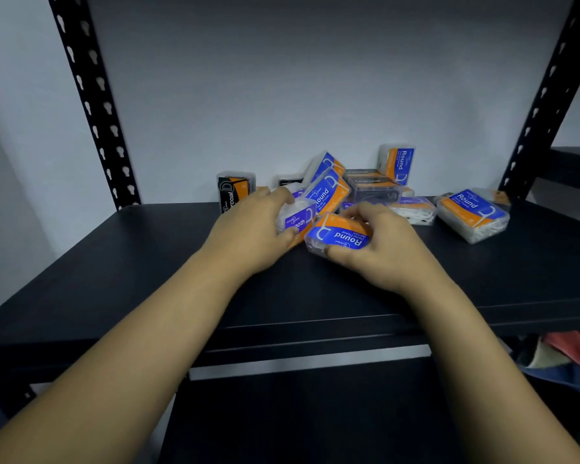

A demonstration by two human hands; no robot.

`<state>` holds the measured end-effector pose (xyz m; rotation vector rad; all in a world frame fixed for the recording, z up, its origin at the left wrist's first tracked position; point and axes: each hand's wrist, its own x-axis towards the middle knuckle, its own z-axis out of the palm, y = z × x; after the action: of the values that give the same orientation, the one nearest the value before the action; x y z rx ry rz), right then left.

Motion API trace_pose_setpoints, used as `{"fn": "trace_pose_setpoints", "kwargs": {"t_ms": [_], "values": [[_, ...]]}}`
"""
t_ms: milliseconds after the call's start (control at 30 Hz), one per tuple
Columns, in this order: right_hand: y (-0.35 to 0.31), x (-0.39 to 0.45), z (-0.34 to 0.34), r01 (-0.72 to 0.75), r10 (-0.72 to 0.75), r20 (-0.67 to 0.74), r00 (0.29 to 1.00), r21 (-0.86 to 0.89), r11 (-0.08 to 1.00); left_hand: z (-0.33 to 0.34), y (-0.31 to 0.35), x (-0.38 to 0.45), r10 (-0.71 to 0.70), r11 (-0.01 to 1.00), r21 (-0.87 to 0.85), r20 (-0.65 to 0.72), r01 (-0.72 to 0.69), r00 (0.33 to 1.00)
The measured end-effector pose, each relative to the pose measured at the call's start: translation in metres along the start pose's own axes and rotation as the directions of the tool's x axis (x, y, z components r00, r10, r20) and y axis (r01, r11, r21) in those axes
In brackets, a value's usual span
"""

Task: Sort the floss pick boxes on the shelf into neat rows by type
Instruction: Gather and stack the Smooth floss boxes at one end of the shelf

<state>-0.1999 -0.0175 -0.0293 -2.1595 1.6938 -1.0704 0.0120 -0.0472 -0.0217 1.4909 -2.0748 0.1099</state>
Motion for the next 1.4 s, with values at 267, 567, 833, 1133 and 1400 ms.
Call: {"fn": "trace_pose_setpoints", "kwargs": {"t_ms": [267,567,833,1133,1400], "values": [[0.012,0.003,0.0,0.048,-0.05,-0.065,0.997,-0.03,0.998,-0.006,-0.012,-0.001,-0.111,0.992,-0.062,-0.022,0.11,0.994],[0.023,0.006,0.001,0.051,-0.053,-0.064,0.997,-0.025,0.998,-0.01,-0.019,0.001,-0.184,0.954,-0.235,0.035,0.187,0.982],[0.033,0.017,-0.015,0.086,-0.095,-0.106,0.99,-0.09,0.992,-0.01,-0.024,-0.002,-0.14,0.958,-0.247,0.046,0.147,0.989],[-0.018,0.088,-0.043,0.312,-0.287,0.183,0.94,-0.125,0.942,-0.01,-0.026,-0.002,-0.102,0.957,-0.269,0.045,0.11,0.994],[-0.027,0.11,-0.021,0.349,-0.3,0.263,0.917,-0.165,0.923,-0.013,-0.03,0.0,-0.194,0.934,-0.296,0.046,0.199,0.98]]}}
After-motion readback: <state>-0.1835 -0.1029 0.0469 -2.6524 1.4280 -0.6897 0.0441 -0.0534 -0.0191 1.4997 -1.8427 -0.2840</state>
